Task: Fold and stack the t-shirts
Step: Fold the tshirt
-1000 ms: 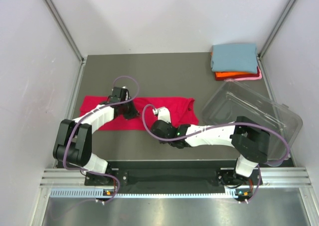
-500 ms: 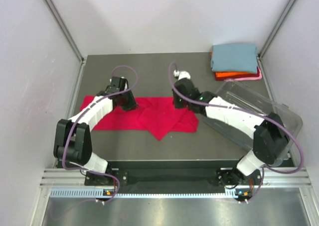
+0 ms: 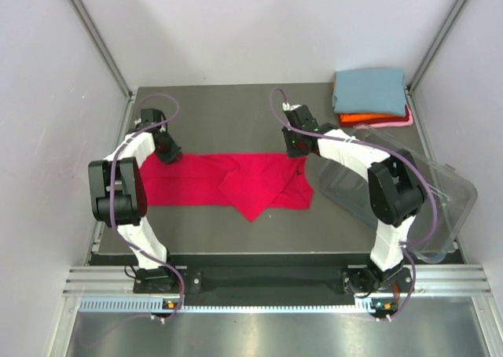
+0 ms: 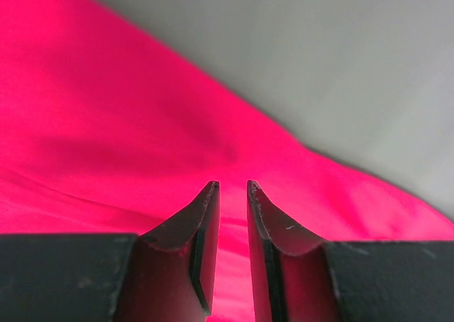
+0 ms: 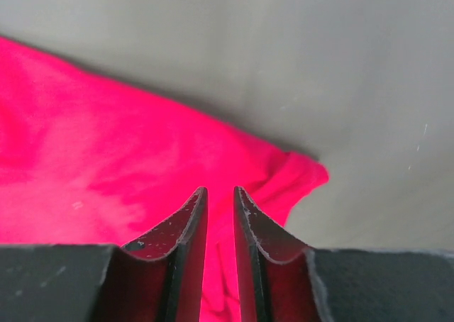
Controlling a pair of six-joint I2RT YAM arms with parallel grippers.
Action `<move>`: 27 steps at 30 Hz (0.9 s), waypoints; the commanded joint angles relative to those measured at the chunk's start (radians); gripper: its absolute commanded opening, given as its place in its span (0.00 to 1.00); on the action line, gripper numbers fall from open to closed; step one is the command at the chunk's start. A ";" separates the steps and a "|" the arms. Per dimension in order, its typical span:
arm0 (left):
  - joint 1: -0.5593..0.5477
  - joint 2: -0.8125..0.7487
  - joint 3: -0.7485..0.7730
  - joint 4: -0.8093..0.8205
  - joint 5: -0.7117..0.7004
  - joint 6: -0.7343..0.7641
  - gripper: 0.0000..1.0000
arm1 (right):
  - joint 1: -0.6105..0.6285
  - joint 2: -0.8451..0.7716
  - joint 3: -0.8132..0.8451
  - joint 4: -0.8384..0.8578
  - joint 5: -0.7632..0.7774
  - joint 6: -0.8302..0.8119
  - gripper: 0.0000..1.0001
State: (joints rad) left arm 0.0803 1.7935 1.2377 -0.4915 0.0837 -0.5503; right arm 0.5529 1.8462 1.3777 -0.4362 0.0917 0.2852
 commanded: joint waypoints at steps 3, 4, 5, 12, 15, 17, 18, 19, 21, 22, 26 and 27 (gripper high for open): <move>0.062 0.090 0.011 -0.001 -0.050 0.007 0.26 | -0.051 0.102 0.086 -0.019 -0.012 -0.040 0.21; 0.070 0.098 0.006 0.008 -0.053 0.001 0.26 | -0.057 0.120 0.095 -0.030 0.014 -0.041 0.20; 0.082 0.115 0.003 0.016 -0.059 -0.006 0.26 | -0.067 0.136 0.107 -0.032 0.025 -0.044 0.19; 0.111 0.168 0.020 0.042 -0.160 -0.025 0.25 | -0.090 0.202 0.123 -0.032 0.108 -0.058 0.17; 0.122 0.201 0.032 0.050 -0.157 -0.030 0.25 | -0.091 0.212 0.118 -0.026 0.131 -0.072 0.17; 0.121 0.205 0.035 0.077 -0.145 -0.030 0.26 | -0.096 0.220 0.123 -0.024 0.134 -0.075 0.16; 0.121 0.208 0.040 0.091 -0.139 -0.030 0.25 | -0.099 0.226 0.126 -0.022 0.132 -0.075 0.16; 0.121 0.211 0.043 0.109 -0.130 -0.027 0.25 | -0.099 0.232 0.129 -0.022 0.134 -0.075 0.16; 0.121 0.240 0.068 0.114 -0.124 -0.025 0.26 | -0.107 0.237 0.133 -0.009 0.134 -0.070 0.16; 0.121 0.256 0.081 0.107 -0.121 -0.023 0.26 | -0.110 0.239 0.135 -0.003 0.134 -0.070 0.16; 0.122 0.337 0.143 0.090 -0.114 -0.020 0.26 | -0.126 0.255 0.155 0.013 0.125 -0.073 0.15; 0.121 0.345 0.150 0.091 -0.114 -0.019 0.26 | -0.128 0.258 0.159 0.010 0.123 -0.073 0.15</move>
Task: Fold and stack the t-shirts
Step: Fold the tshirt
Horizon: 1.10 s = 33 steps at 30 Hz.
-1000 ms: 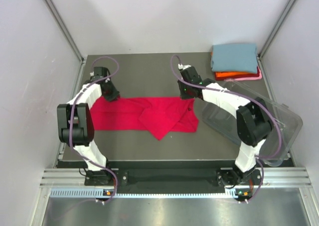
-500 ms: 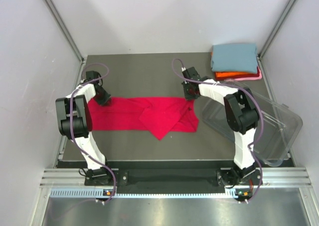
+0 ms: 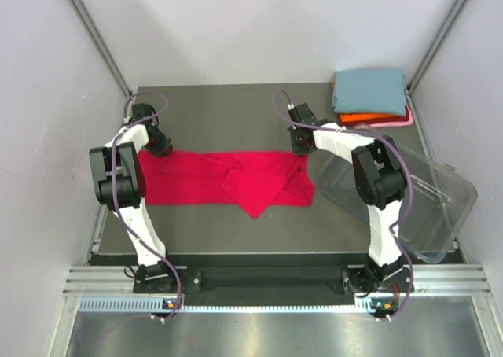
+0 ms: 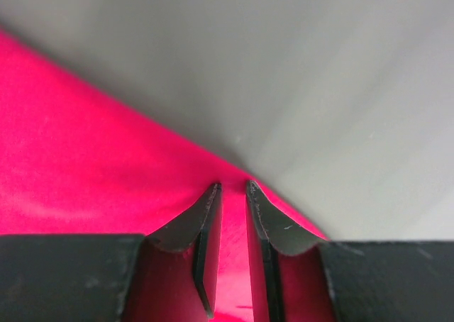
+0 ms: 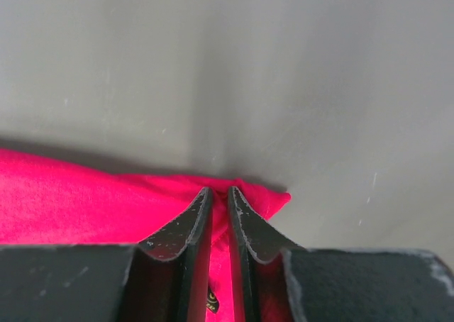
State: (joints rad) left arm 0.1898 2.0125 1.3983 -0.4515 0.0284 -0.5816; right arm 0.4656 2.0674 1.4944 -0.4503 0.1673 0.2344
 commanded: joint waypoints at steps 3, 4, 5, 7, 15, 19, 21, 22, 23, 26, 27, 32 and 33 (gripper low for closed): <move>0.011 0.144 0.031 0.024 -0.045 0.022 0.26 | -0.053 0.024 0.046 0.022 0.047 -0.014 0.15; 0.010 0.140 0.040 0.014 -0.039 0.025 0.26 | -0.053 0.014 0.046 0.021 0.043 -0.015 0.15; 0.008 0.120 0.048 0.007 -0.039 0.026 0.26 | -0.053 -0.004 0.050 0.015 0.041 -0.014 0.16; 0.008 0.088 0.050 -0.013 -0.041 0.032 0.27 | -0.054 -0.035 0.059 0.001 0.032 -0.017 0.18; 0.005 -0.153 -0.008 -0.078 0.042 0.101 0.29 | -0.039 -0.194 0.087 -0.083 0.017 -0.021 0.27; 0.007 -0.245 -0.083 -0.062 0.079 0.158 0.30 | 0.019 -0.251 0.067 -0.102 -0.006 -0.012 0.26; 0.013 -0.259 -0.105 -0.072 0.026 0.158 0.32 | 0.037 -0.260 0.055 -0.099 -0.009 0.011 0.24; 0.026 -0.268 -0.113 -0.075 0.006 0.154 0.32 | 0.051 -0.263 0.041 -0.094 -0.026 0.017 0.21; 0.039 -0.273 -0.133 -0.072 -0.013 0.149 0.32 | 0.056 -0.263 0.033 -0.090 -0.034 0.023 0.21; 0.123 -0.265 -0.166 -0.055 -0.009 0.117 0.30 | 0.064 -0.253 0.000 -0.054 -0.043 0.037 0.20; 0.146 -0.259 -0.173 -0.040 0.014 0.111 0.29 | 0.065 -0.248 -0.008 -0.041 -0.049 0.039 0.20; 0.212 -0.209 -0.147 -0.052 0.001 0.115 0.27 | 0.054 -0.196 -0.031 -0.037 -0.008 0.040 0.24; 0.218 -0.202 -0.140 -0.055 -0.004 0.115 0.27 | 0.051 -0.190 -0.031 -0.051 0.001 0.052 0.26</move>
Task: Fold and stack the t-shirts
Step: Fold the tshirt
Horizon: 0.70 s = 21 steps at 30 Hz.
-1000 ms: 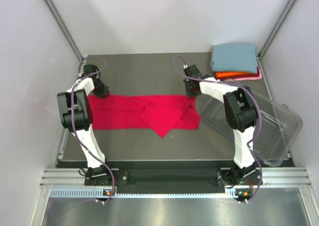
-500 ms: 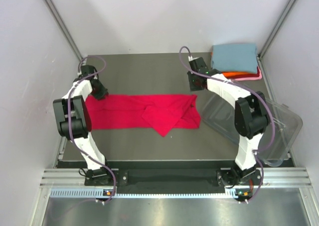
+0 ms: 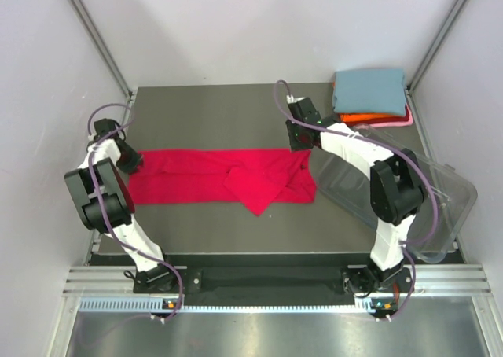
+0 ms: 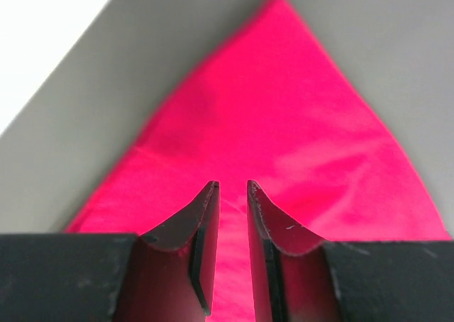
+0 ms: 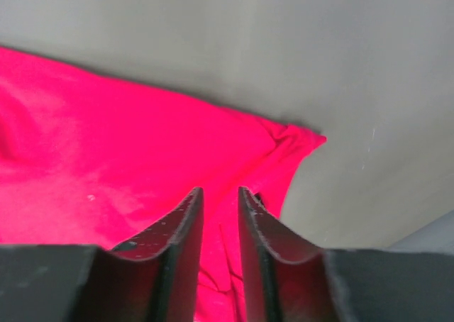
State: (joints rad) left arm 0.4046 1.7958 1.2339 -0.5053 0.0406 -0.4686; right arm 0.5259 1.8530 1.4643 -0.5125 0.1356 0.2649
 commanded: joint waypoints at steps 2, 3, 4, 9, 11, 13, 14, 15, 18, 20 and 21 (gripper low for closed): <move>0.014 0.027 0.024 -0.001 -0.031 0.004 0.26 | -0.027 0.032 -0.002 -0.001 0.047 0.095 0.29; 0.014 0.030 0.024 0.001 -0.031 0.005 0.26 | -0.035 0.032 -0.007 -0.007 0.044 0.126 0.29; 0.019 0.036 0.024 0.004 -0.031 0.005 0.26 | -0.043 0.032 -0.018 -0.006 0.024 0.152 0.29; 0.026 0.054 0.021 0.002 -0.084 0.010 0.25 | -0.052 0.043 -0.021 -0.023 0.036 0.286 0.31; 0.028 0.063 0.024 -0.001 -0.082 0.010 0.25 | -0.058 0.054 -0.016 -0.038 0.058 0.324 0.30; 0.028 0.063 0.021 -0.001 -0.088 0.012 0.24 | -0.067 0.055 -0.019 -0.052 0.071 0.345 0.31; 0.025 0.063 0.019 -0.001 -0.090 0.015 0.25 | -0.069 0.052 -0.024 -0.052 0.078 0.368 0.32; 0.026 0.062 0.019 0.002 -0.091 0.015 0.24 | -0.069 0.048 -0.035 -0.046 0.091 0.376 0.32; 0.026 0.065 0.016 0.004 -0.090 0.015 0.25 | -0.078 0.043 -0.048 -0.038 0.102 0.408 0.34; 0.026 0.069 0.016 0.002 -0.088 0.013 0.24 | -0.081 0.046 -0.058 -0.021 0.098 0.428 0.34; 0.026 0.071 0.016 0.004 -0.085 0.013 0.24 | -0.086 0.049 -0.061 -0.021 0.096 0.434 0.34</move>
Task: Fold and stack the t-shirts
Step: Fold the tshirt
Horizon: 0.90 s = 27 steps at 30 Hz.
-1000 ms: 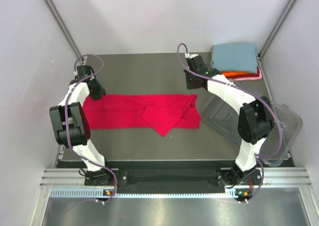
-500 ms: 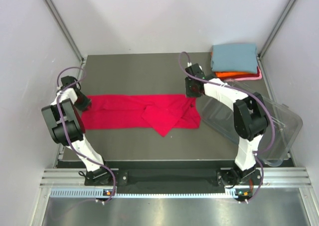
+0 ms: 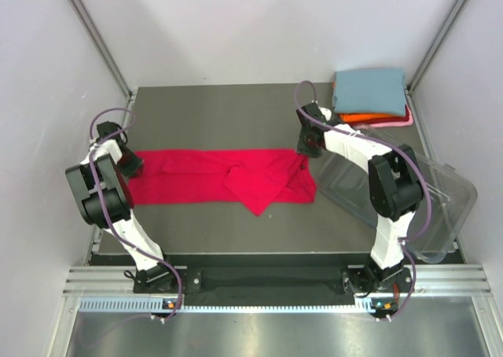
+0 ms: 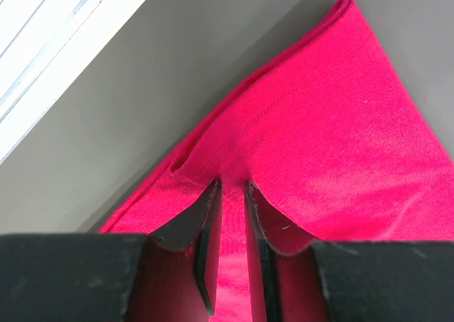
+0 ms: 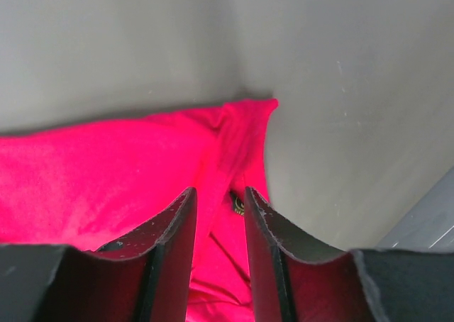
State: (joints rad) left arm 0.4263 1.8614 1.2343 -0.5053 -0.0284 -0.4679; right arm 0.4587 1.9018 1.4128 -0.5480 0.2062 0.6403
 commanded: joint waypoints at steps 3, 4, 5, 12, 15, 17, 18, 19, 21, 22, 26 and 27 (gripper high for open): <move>0.005 0.005 0.016 0.008 -0.013 0.011 0.24 | -0.025 0.009 -0.023 0.023 0.033 0.081 0.34; 0.005 0.005 0.017 0.008 -0.011 0.012 0.24 | -0.028 0.011 -0.029 0.034 0.030 0.090 0.34; 0.006 0.008 0.017 0.007 -0.011 0.012 0.24 | -0.031 0.013 -0.032 0.045 0.025 0.093 0.34; 0.005 0.027 0.022 0.004 -0.015 0.011 0.22 | -0.041 0.037 -0.040 0.106 0.007 0.093 0.30; 0.005 0.030 0.022 0.002 -0.030 0.014 0.18 | -0.048 0.042 -0.035 0.118 0.033 0.078 0.20; 0.008 0.036 0.028 -0.004 -0.039 0.015 0.17 | -0.057 0.045 -0.032 0.118 0.048 0.059 0.12; 0.006 0.039 0.031 -0.006 -0.048 0.015 0.17 | -0.069 0.046 -0.031 0.120 0.053 0.053 0.02; 0.008 0.041 0.033 -0.006 -0.054 0.020 0.17 | -0.075 0.048 -0.031 0.122 0.053 0.039 0.00; 0.008 0.048 0.039 -0.007 -0.065 0.020 0.17 | -0.092 0.051 -0.034 0.128 0.061 0.026 0.00; 0.011 0.051 0.051 -0.007 -0.067 0.020 0.17 | -0.098 0.049 -0.037 0.131 0.061 0.010 0.00; 0.012 0.068 0.062 -0.004 -0.061 0.014 0.17 | -0.115 0.046 -0.049 0.173 0.044 -0.027 0.00; 0.012 0.077 0.067 -0.002 -0.053 0.011 0.16 | -0.117 0.048 -0.054 0.183 0.027 -0.033 0.00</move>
State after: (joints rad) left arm 0.4267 1.8973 1.2724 -0.5274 -0.0502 -0.4671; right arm 0.3531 1.9423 1.3674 -0.4259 0.2340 0.6533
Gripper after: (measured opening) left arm 0.166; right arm 0.005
